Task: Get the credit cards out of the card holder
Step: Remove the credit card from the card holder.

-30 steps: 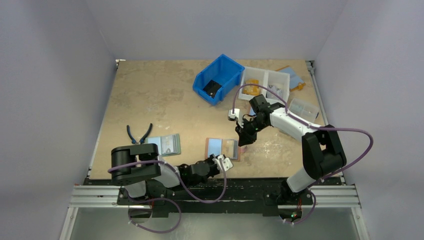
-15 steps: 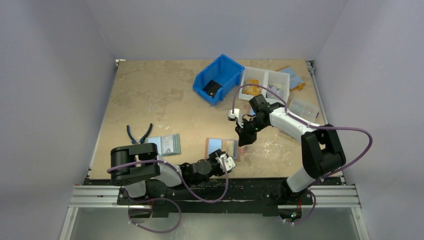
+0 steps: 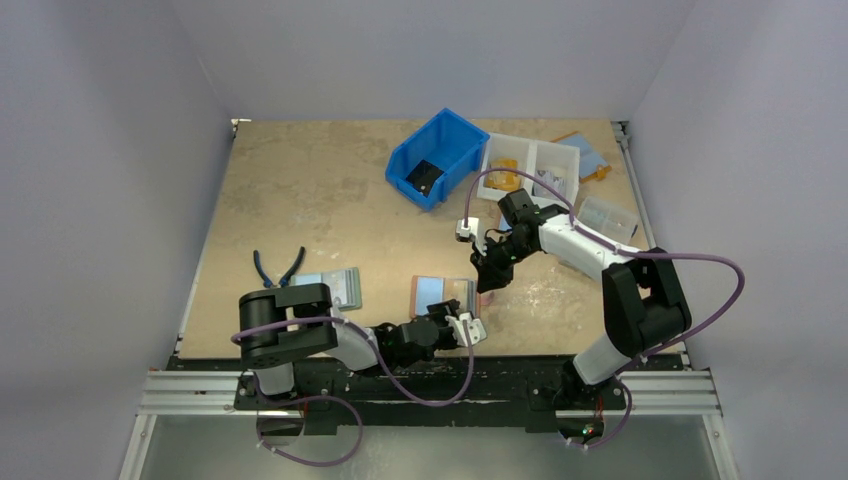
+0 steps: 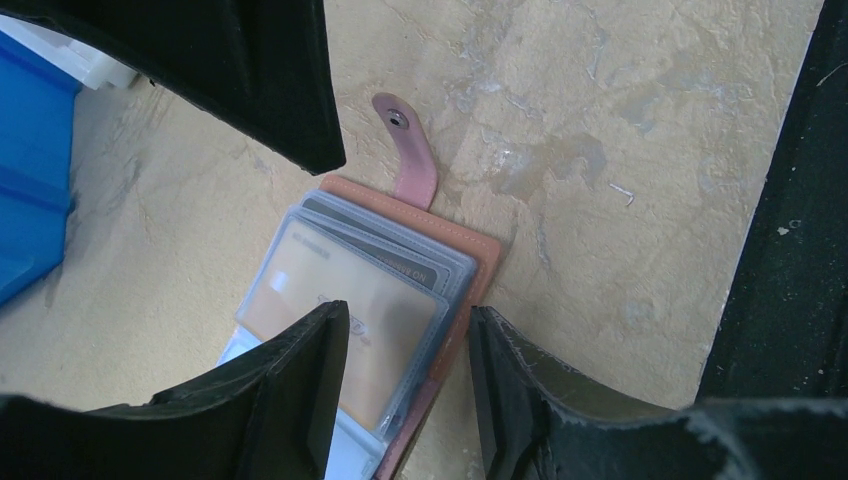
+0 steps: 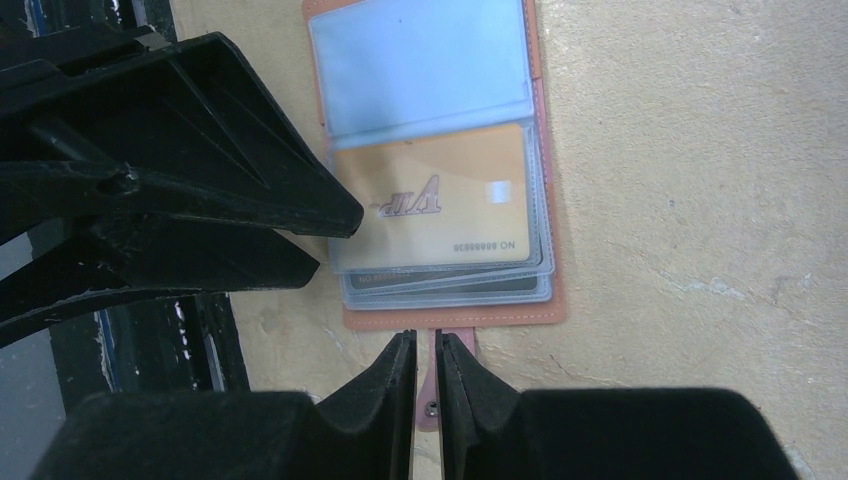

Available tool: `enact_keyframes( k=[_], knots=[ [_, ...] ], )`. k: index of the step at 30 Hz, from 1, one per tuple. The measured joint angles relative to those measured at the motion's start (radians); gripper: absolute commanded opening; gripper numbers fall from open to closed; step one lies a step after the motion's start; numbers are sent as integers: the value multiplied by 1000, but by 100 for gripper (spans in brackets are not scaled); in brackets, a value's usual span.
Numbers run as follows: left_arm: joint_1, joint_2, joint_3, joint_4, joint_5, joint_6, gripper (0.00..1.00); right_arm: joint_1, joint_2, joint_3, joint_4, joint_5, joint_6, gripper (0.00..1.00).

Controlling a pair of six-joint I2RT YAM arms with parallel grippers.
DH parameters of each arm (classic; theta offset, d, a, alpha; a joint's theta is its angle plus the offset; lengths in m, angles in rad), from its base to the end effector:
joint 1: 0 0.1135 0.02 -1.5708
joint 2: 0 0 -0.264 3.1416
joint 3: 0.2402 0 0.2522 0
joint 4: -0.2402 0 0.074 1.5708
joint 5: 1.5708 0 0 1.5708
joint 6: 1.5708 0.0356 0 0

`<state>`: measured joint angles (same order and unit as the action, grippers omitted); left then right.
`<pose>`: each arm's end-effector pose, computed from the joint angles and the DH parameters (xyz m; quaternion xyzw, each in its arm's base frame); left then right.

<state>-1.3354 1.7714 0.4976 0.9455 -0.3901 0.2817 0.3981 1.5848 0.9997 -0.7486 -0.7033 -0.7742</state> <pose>0.0838 -0.2914 0.1211 0.4991 0.6325 -0.1509 0.5728 0.2536 0.1316 0.1939 -0.5496 0.7541 0.3152 0.1730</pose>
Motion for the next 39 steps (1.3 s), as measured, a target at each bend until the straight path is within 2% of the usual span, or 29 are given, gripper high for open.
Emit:
enact_keyframes(
  k=[5,9,16,22,27,33,39],
  knots=[
    [11,6,2,-8,7,8,47,0,0,0,0,0,-3,20],
    [37,25,10,-17,20,16,36,0,0,0,0,0,-5,20],
    [73,27,19,-21,54,17,0,0,0,0,0,0,-5,20],
    [80,1,9,-5,73,-2,0,0,0,1,-1,0,-5,20],
    [85,-42,-64,73,74,-65,0,0,0,1,-1,-1,-5,20],
    [89,-90,-182,217,62,-168,0,0,0,1,-2,-4,-5,20],
    [91,-98,-312,442,-8,-301,0,0,0,1,-6,-6,-5,20]
  ],
)
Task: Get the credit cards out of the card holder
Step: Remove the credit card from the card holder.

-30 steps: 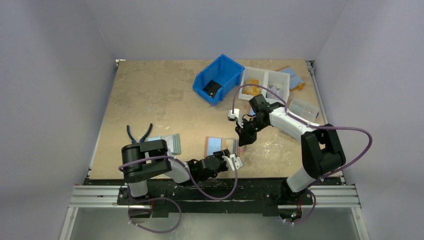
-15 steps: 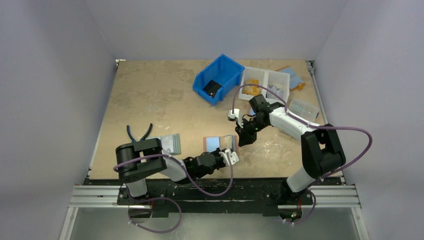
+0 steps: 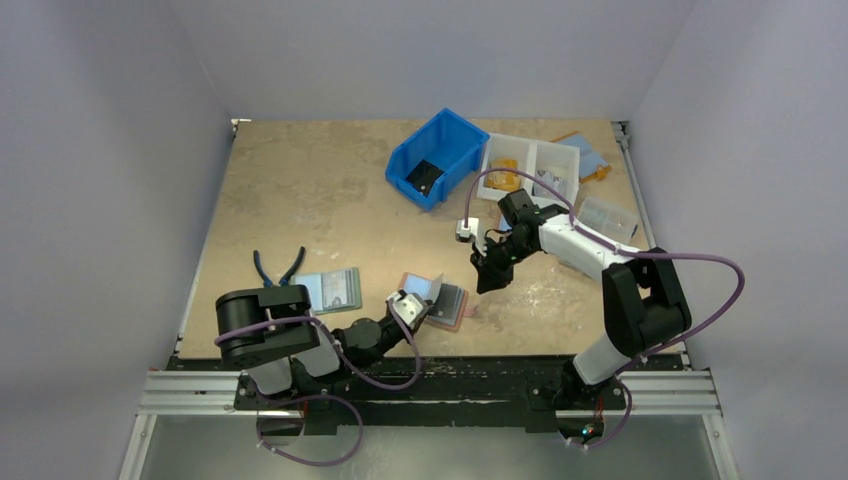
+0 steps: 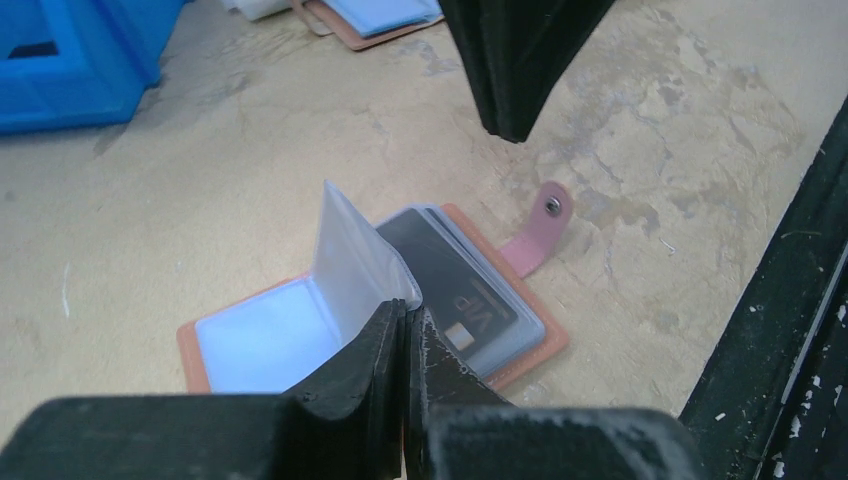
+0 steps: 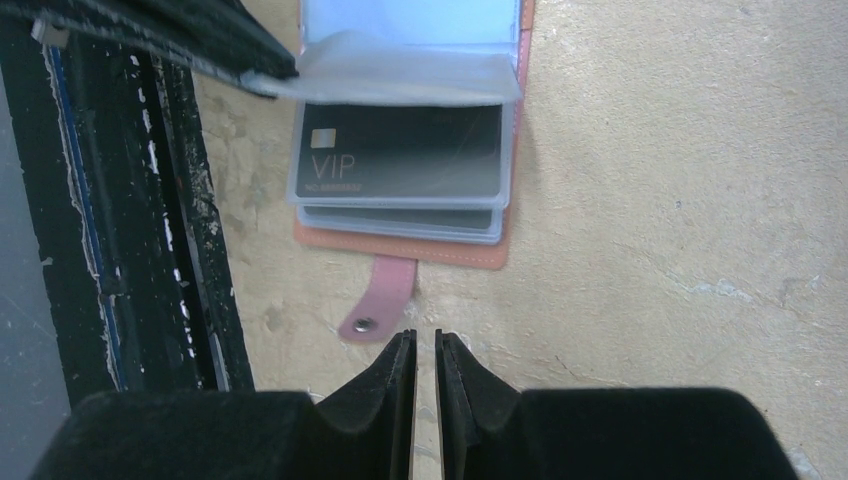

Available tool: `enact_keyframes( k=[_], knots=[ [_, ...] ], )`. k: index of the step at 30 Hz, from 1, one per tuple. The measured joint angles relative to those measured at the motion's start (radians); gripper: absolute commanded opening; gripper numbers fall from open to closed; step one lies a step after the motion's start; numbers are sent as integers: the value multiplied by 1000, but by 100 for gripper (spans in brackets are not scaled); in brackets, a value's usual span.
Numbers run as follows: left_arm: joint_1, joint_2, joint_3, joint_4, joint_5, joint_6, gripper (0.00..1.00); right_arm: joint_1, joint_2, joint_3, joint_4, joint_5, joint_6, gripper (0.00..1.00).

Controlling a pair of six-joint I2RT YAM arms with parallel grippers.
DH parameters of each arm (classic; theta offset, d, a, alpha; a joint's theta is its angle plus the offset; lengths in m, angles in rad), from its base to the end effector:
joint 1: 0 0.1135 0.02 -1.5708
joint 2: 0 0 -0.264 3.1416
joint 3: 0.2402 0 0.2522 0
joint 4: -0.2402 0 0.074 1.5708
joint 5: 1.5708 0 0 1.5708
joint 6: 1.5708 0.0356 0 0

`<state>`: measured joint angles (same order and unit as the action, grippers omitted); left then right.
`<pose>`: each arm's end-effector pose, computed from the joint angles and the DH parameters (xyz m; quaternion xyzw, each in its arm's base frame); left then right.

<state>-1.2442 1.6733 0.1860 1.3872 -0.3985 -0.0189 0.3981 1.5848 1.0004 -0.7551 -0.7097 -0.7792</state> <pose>0.0880 -0.2167 0.1263 0.3094 0.6711 -0.2698 0.6174 0.2530 0.1316 0.1941 -0.5505 0.7524 0.3184 0.1716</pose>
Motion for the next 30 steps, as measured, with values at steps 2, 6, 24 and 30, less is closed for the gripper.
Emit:
enact_keyframes(
  k=[2,6,24,30],
  knots=[
    [0,0,-35,48,-30,-40,0,0,0,0,-1,-1,0,20],
    [0,0,-70,86,-98,-116,0,0,0,0,-1,-8,0,20],
    [178,-39,-84,42,-27,-486,40,0,0,2,-3,-15,-2,20],
    [278,-81,4,-107,119,-608,40,0,0,6,-9,-16,-6,20]
  ],
)
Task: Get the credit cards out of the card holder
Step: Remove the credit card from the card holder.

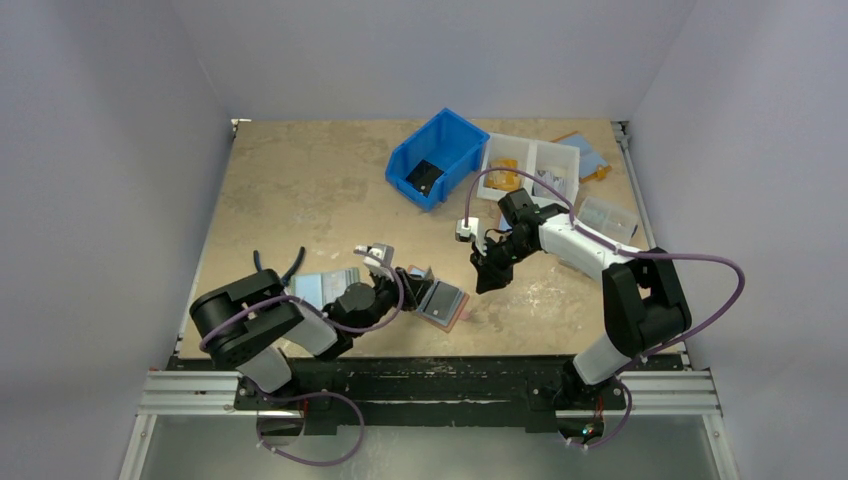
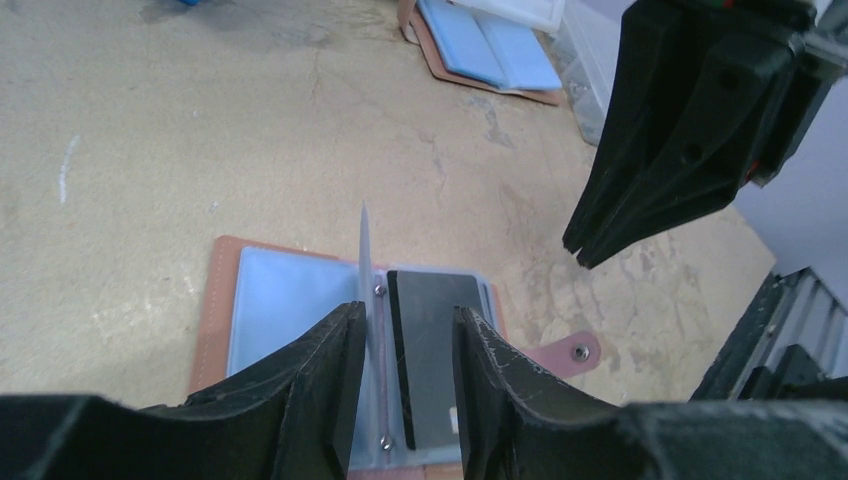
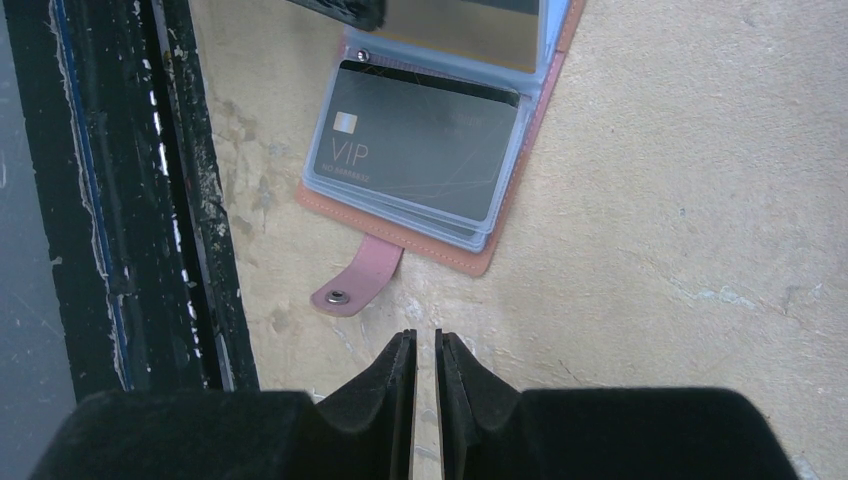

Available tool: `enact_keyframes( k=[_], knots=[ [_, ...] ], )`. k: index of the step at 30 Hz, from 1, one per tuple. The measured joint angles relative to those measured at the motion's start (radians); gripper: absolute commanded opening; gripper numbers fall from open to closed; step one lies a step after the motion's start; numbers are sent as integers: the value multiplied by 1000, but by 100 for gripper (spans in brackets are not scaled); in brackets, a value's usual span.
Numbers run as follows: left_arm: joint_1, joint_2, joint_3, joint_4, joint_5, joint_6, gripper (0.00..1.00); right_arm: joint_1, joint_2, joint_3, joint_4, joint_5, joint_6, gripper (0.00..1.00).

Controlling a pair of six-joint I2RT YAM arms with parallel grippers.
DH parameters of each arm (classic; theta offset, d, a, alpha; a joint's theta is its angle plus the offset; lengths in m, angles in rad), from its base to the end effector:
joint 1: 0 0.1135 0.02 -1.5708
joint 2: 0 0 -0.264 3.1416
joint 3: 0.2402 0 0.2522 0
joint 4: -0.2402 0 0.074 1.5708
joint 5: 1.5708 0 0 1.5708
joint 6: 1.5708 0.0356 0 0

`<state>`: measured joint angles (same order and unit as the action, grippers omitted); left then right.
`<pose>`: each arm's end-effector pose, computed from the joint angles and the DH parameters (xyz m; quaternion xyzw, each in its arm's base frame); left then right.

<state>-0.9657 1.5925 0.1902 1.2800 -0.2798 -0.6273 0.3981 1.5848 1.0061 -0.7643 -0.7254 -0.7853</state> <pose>0.1408 -0.1863 0.1328 0.0338 0.7466 -0.3960 0.5334 0.2529 0.1320 0.1957 -0.5516 0.7485 0.3255 0.1721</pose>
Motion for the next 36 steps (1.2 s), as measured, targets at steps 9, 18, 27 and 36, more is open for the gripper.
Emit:
enact_keyframes(
  k=[9,18,27,36],
  knots=[
    [82,0,280,-491,161,-111,32,0,0,0,-6,0,-2,20],
    [85,-3,419,-824,165,-76,32,0,0,7,-11,0,-4,20],
    [86,-27,474,-1011,111,-13,29,0,0,7,-19,0,-6,20],
    [89,-55,474,-1154,53,37,26,0,17,10,-26,-1,-9,20]
  ],
)
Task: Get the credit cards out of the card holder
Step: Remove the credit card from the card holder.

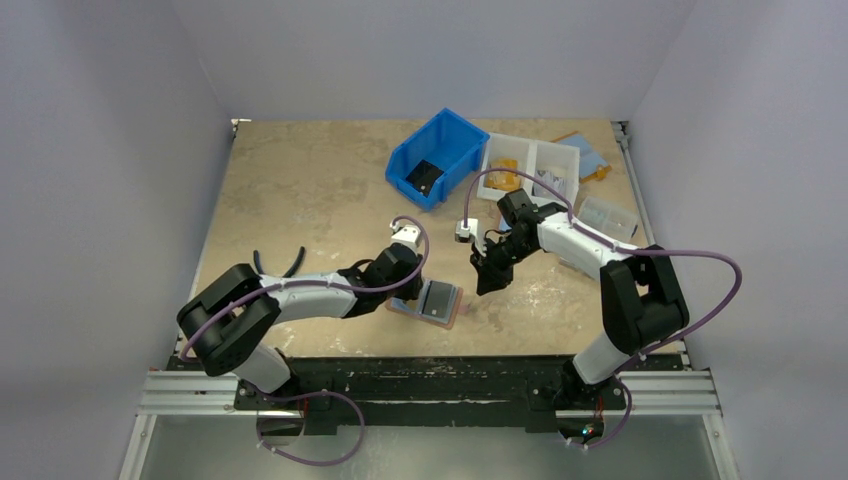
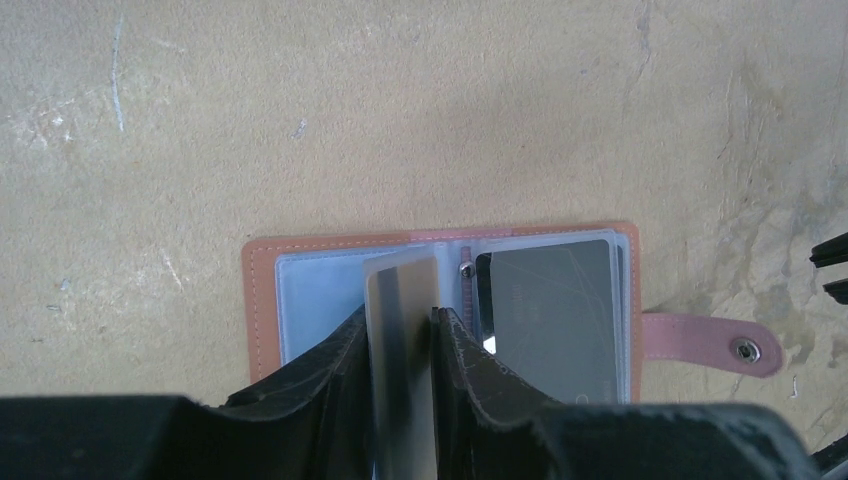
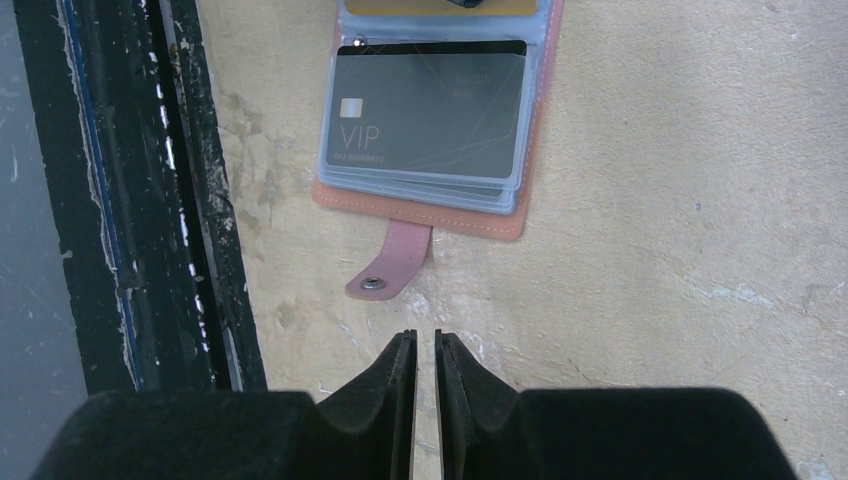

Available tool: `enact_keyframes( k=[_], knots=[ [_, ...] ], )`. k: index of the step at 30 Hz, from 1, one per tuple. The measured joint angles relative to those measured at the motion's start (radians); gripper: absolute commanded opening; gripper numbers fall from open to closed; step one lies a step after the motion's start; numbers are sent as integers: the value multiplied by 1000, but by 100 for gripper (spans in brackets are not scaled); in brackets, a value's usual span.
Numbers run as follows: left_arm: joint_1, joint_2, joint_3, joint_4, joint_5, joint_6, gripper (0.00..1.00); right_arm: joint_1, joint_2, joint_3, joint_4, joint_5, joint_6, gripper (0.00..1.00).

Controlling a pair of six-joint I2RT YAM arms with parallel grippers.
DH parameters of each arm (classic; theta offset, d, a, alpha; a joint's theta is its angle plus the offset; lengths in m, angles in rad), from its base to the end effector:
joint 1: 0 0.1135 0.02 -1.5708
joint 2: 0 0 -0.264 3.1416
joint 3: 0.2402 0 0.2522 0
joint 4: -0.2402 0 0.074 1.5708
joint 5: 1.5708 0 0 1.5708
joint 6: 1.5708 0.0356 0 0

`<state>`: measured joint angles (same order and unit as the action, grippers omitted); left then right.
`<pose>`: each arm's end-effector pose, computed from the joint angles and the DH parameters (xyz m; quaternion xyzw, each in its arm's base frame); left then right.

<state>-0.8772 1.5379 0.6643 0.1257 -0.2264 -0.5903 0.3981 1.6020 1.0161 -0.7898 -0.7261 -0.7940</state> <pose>0.1943 -0.2212 0.1542 0.0855 0.9078 -0.1892 0.3644 0.2536 0.1323 0.1932 -0.5509 0.7505 0.3286 0.1588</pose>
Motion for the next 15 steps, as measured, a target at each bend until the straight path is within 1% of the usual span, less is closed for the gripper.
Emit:
enact_keyframes(
  k=[10,15],
  knots=[
    [2,-73,-18,-19,19,-1,26,0,0,1,-2,0,-1,20],
    [16,-97,-51,-3,56,-20,24,0,2,1,-7,0,-8,20]
  ],
)
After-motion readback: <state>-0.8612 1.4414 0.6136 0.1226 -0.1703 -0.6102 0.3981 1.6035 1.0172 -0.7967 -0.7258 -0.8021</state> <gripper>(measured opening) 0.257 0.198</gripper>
